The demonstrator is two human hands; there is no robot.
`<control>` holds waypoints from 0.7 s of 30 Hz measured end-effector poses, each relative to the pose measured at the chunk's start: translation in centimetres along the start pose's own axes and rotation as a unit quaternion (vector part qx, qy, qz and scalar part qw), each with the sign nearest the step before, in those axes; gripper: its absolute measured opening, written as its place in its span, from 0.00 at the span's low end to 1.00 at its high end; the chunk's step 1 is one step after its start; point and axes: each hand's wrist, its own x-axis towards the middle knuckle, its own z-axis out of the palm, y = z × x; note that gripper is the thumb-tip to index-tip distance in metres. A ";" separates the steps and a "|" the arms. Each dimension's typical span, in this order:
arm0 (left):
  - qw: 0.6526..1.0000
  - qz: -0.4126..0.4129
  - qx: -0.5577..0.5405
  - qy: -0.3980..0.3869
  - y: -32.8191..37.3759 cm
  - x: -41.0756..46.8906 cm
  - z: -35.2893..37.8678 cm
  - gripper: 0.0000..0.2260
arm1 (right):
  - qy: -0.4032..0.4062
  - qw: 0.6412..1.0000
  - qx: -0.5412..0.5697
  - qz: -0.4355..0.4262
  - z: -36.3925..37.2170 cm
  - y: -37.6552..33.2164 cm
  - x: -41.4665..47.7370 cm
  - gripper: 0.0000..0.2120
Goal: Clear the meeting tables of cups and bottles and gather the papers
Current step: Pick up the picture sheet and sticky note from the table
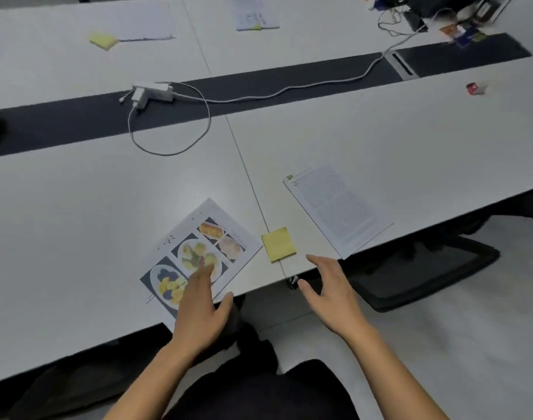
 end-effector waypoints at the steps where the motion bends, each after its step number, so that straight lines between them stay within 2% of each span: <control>1: 0.999 0.004 0.036 -0.006 -1.0 1.5 0.4 0.36 | -0.028 0.999 -0.018 -0.003 0.6 0.0 1.2 0.27; 4: 0.989 0.006 0.145 -0.029 -3.7 5.8 1.7 0.42 | -0.097 0.989 -0.113 -0.024 2.2 0.0 5.0 0.29; 9: 0.951 -0.085 0.255 -0.154 -8.2 8.5 3.0 0.44 | -0.188 0.957 -0.218 -0.035 5.0 -0.1 10.2 0.30; 14: 0.922 -0.036 0.325 -0.206 -9.5 9.1 1.7 0.40 | -0.208 0.913 -0.342 -0.082 7.0 0.0 15.2 0.30; 18: 0.918 -0.057 0.318 -0.232 -9.9 9.1 0.4 0.40 | -0.250 0.910 -0.329 -0.030 7.4 -0.3 17.2 0.34; 21: 0.931 -0.103 0.279 -0.213 -9.1 9.0 0.9 0.40 | -0.228 0.923 -0.310 -0.021 6.7 -0.4 17.9 0.36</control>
